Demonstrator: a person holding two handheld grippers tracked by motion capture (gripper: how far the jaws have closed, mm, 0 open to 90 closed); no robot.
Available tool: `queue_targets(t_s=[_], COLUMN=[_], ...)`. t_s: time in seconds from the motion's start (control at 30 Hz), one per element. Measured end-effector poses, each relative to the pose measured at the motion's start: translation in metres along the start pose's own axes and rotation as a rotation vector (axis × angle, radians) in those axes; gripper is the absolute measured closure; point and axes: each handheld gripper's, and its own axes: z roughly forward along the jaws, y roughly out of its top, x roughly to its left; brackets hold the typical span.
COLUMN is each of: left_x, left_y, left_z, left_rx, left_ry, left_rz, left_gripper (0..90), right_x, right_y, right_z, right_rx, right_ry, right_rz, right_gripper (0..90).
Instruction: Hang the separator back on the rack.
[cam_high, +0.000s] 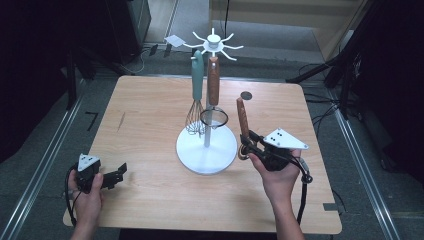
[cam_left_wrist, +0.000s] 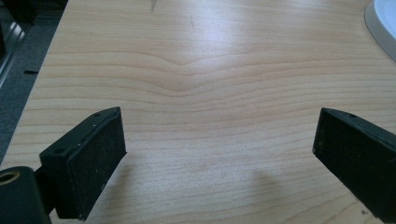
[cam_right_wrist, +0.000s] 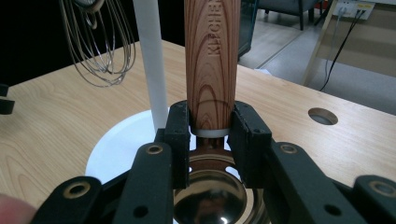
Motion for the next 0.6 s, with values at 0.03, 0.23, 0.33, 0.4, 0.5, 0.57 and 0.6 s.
queue_targets(t_s=[0.03, 0.23, 0.33, 0.4, 0.5, 0.57, 0.6], left_x=[0.0, -0.001, 0.0, 0.0, -0.001, -0.001, -0.001], left_y=[0.0, 0.0, 0.0, 0.0, -0.001, -0.001, -0.001], left_z=[0.0, 0.001, 0.001, 0.001, 0.001, 0.001, 0.001], left_rx=[-0.001, -0.001, -0.001, -0.002, -0.005, -0.006, -0.006], left_ry=[-0.002, -0.002, -0.003, -0.01, -0.016, -0.021, -0.019], left_rz=[-0.002, 0.006, -0.002, 0.001, 0.011, 0.014, 0.015], left_gripper=[2.7, 2.7, 2.7, 1.8, 1.3, 0.1, 0.0], right_x=[0.0, 0.001, 0.002, 0.002, 0.004, 0.005, 0.005], right_y=[0.001, 0.005, 0.008, 0.01, 0.012, 0.015, 0.016], right_z=[-0.001, -0.003, -0.003, -0.003, -0.004, -0.004, -0.005], right_rx=[-0.006, -0.028, -0.044, -0.051, -0.063, -0.072, -0.078], right_ry=[0.0, 0.016, 0.021, 0.024, 0.031, 0.037, 0.036], right_rz=[0.003, 0.019, 0.021, 0.021, 0.027, 0.024, 0.026], right_gripper=[71.3, 71.3, 71.3, 71.3, 71.3, 71.3, 71.3])
